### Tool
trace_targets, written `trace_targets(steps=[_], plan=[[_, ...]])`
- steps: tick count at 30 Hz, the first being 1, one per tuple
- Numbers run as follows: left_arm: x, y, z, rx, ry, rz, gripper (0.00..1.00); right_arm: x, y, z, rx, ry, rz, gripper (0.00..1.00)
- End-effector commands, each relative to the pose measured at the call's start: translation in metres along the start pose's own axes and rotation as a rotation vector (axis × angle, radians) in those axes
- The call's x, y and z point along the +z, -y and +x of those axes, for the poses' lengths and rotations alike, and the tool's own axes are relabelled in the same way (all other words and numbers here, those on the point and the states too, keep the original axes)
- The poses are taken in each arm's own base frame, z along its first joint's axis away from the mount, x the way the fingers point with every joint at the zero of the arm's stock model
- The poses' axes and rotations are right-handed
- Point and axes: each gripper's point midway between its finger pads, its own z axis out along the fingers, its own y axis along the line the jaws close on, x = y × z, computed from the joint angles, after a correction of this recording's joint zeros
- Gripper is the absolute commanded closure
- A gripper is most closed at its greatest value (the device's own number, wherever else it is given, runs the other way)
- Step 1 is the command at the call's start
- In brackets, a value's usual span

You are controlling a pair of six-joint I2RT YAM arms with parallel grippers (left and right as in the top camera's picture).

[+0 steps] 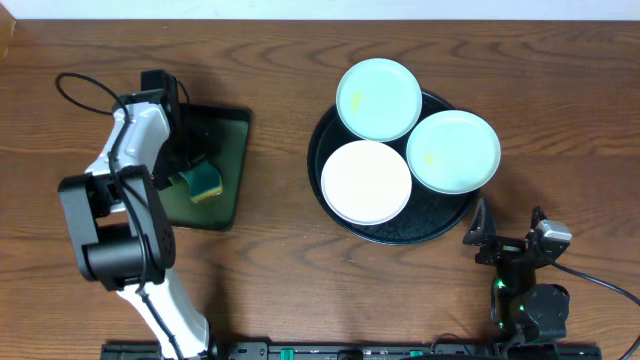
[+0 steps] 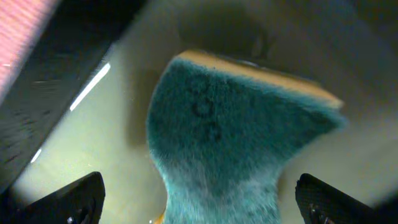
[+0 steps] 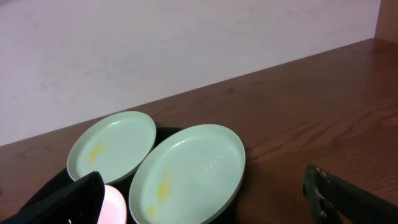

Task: Clean dirty plates on tray and stack at the side
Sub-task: 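Reach the left gripper down into the black tray toward the sponge, then grasp the green-yellow sponge with the left gripper and lift it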

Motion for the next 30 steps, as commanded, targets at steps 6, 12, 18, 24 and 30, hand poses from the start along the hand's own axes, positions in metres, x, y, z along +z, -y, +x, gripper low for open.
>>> trace_targets(steps=[6, 12, 18, 24, 30], plan=[[0.018, 0.004, 0.015, 0.089, -0.085, 0.035, 0.11, 0.000, 0.002, 0.000, -0.005, 0.002, 0.006, 0.01], [0.018, 0.005, 0.017, 0.097, -0.097, 0.042, 0.39, 0.000, 0.002, 0.000, -0.005, 0.002, 0.006, 0.01], [0.008, 0.004, 0.019, 0.097, -0.103, 0.039, 0.92, 0.000, 0.002, 0.000, -0.005, 0.002, 0.006, 0.01], [-0.040, 0.007, 0.009, 0.097, -0.015, 0.078, 0.93, 0.000, 0.002, 0.000, -0.005, 0.002, 0.006, 0.01], [-0.124, 0.008, 0.002, 0.099, 0.199, 0.174, 0.93, 0.000, 0.002, 0.000, -0.005, 0.002, 0.006, 0.01]])
